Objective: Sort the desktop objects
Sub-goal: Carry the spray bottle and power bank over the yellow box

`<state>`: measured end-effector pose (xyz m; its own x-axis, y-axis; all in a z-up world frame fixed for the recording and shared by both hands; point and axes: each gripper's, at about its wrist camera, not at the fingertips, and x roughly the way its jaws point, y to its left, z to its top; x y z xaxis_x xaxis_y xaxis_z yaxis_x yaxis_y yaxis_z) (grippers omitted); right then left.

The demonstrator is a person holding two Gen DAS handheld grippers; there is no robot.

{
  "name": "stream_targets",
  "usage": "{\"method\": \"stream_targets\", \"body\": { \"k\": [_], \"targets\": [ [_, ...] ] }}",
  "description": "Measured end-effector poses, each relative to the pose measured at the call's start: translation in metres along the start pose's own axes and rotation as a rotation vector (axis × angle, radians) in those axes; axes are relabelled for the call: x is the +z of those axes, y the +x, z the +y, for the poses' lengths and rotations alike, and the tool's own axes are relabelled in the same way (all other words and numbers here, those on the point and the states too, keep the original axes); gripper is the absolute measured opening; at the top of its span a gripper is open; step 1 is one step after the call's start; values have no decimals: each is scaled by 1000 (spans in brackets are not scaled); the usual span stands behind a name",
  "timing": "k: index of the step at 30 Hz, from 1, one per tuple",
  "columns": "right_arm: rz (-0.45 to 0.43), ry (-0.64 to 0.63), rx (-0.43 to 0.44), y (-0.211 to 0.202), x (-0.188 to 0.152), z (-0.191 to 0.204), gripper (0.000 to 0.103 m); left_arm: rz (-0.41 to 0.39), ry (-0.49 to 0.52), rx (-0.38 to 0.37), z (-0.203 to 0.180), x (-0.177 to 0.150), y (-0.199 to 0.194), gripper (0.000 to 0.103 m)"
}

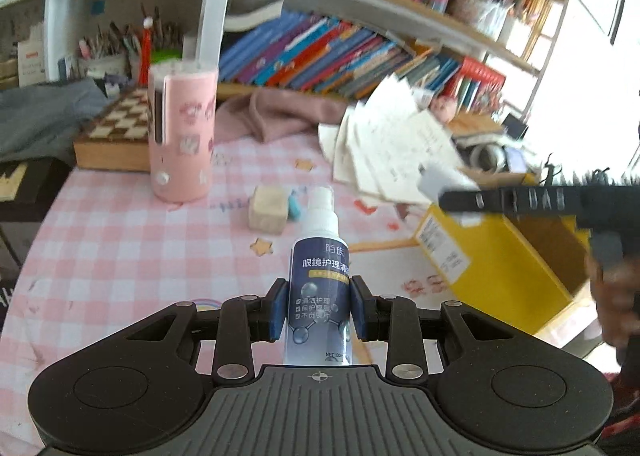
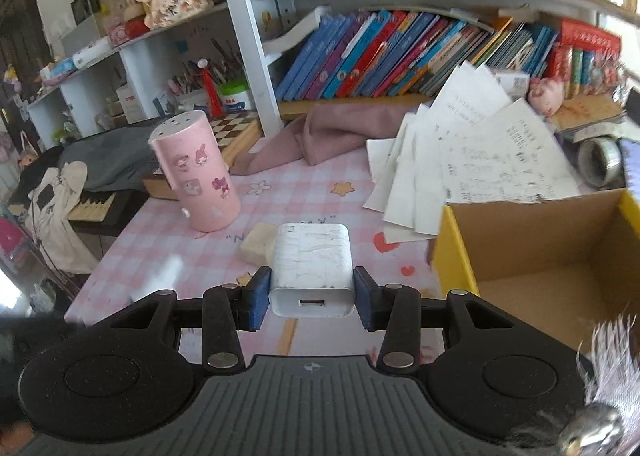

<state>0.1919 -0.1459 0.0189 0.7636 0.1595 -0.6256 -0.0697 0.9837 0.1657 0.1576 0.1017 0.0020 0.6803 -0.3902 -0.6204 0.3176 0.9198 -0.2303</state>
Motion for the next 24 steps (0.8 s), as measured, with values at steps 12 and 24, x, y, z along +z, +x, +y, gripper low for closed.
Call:
{"method": "stream_targets", "body": {
  "k": [12, 24],
  "targets": [
    [-37, 34, -126, -83, -70, 1, 41, -14, 39, -128, -28, -19, -35, 31],
    [-74, 146, -236, -134, -104, -11, 41, -16, 121, -227, -56, -31, -48, 31]
  ]
}}
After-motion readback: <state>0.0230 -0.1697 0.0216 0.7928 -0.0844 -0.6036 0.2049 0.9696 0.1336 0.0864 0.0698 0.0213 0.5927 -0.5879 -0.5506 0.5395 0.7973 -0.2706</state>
